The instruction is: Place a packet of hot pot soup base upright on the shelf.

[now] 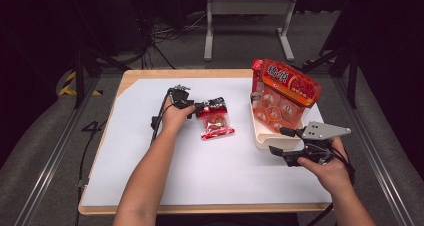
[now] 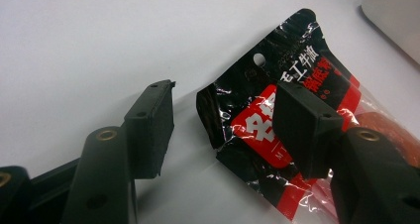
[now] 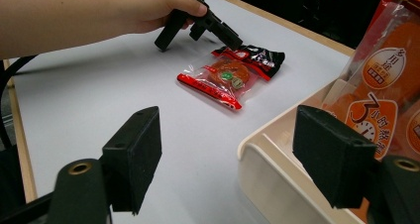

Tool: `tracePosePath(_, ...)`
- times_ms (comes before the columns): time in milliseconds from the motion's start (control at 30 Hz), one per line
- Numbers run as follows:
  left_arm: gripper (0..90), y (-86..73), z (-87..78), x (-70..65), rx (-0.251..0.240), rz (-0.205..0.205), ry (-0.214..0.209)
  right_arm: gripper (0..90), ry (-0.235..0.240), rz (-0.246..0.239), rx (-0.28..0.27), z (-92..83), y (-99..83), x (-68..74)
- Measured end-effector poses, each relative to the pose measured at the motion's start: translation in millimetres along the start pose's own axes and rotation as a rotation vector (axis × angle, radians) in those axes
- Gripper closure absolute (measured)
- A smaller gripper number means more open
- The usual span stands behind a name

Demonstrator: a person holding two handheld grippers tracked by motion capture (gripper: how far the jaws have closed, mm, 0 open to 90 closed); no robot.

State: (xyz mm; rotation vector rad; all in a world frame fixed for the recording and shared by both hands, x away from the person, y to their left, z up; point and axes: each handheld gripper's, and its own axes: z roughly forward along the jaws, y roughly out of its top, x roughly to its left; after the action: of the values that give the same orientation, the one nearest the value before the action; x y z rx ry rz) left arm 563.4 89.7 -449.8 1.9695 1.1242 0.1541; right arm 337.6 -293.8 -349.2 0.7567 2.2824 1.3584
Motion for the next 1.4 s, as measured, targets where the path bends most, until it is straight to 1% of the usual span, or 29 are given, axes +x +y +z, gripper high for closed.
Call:
tracePosePath(33, 47.4, 0.2, 0.7, -0.9, 0.007, 0.012, -0.013, 27.5, -0.001, 0.002, 0.0, -0.3, -0.7, -0.7)
tracePosePath(67, 49.6, -0.1, 1.6, -2.3, 0.002, 0.009, -0.012, 27.5, -0.002, 0.006, 0.0, -0.4, -1.3, -1.3)
tracePosePath(100, 51.5, 0.0, 2.5, -3.6, 0.004, 0.021, -0.012, 27.5, -0.002, 0.007, 0.001, -0.3, -1.6, -1.5)
tracePosePath(200, 61.4, -0.1, 3.2, -4.8, 0.008, 0.041, 0.007, 27.4, 0.0, 0.006, 0.004, 0.4, -2.2, -1.2)
tracePosePath(267, 69.2, -0.7, 2.9, -4.9, 0.011, 0.042, 0.011, 27.4, 0.001, 0.004, 0.004, 0.9, -2.2, -0.9)
tracePosePath(333, 73.1, -0.6, 2.2, -5.5, 0.018, 0.037, 0.016, 27.4, 0.001, 0.004, 0.003, 1.0, -2.1, -0.8)
tracePosePath(367, 76.2, -0.5, 1.6, -6.6, 0.029, 0.047, 0.024, 27.4, 0.001, 0.004, 0.004, 1.2, -2.2, -0.9)
tracePosePath(433, 82.2, -0.6, 0.8, -7.7, 0.037, 0.062, 0.029, 27.4, 0.0, 0.003, 0.005, 1.5, -2.3, -1.1)
tracePosePath(500, 87.8, -1.1, -1.0, -7.7, 0.037, 0.06, 0.026, 27.4, 0.001, 0.004, 0.006, 1.8, -2.7, -1.2)
tracePosePath(600, 90.0, -1.2, -4.7, -6.8, 0.017, 0.046, 0.014, 27.4, 0.002, 0.005, 0.007, 2.4, -3.0, -1.2)
tracePosePath(667, 90.0, -0.6, -7.8, -6.9, -0.001, 0.052, 0.003, 27.4, 0.001, 0.006, 0.007, 2.5, -2.9, -1.3)
tracePosePath(767, 90.0, 0.1, -13.9, -7.6, -0.027, 0.046, -0.013, 27.6, -0.001, 0.008, 0.007, 2.8, -3.0, -1.6)
tracePosePath(800, 90.0, 0.1, -13.9, -7.6, -0.027, 0.046, -0.013, 27.6, -0.001, 0.008, 0.007, 2.8, -3.0, -1.6)
tracePosePath(867, 90.0, 1.1, -19.6, -9.4, -0.048, 0.044, -0.023, 27.7, -0.001, 0.008, 0.006, 2.9, -2.9, -1.9)
tracePosePath(1067, 90.0, 5.1, -38.9, -18.8, -0.124, 0.073, -0.062, 28.5, -0.001, 0.012, 0.002, 3.5, -2.2, -2.3)
tracePosePath(1133, 90.0, 5.6, -45.3, -21.3, -0.145, 0.075, -0.083, 28.9, 0.002, 0.013, 0.004, 4.4, -1.8, -2.2)
tracePosePath(1167, 90.0, 5.6, -45.3, -21.3, -0.145, 0.075, -0.083, 28.9, 0.003, 0.011, 0.005, 5.1, -1.5, -2.0)
tracePosePath(1300, 90.0, 5.0, -57.9, -28.8, -0.186, 0.086, -0.114, 29.3, 0.007, 0.008, 0.004, 6.4, -0.3, -0.9)
tracePosePath(1367, 90.0, 5.1, -64.6, -33.4, -0.206, 0.107, -0.131, 29.5, 0.007, 0.008, 0.004, 6.6, 0.2, -0.9)
tracePosePath(1400, 90.0, 5.1, -64.6, -33.4, -0.206, 0.107, -0.131, 29.5, 0.007, 0.008, 0.004, 6.6, 0.2, -0.9)
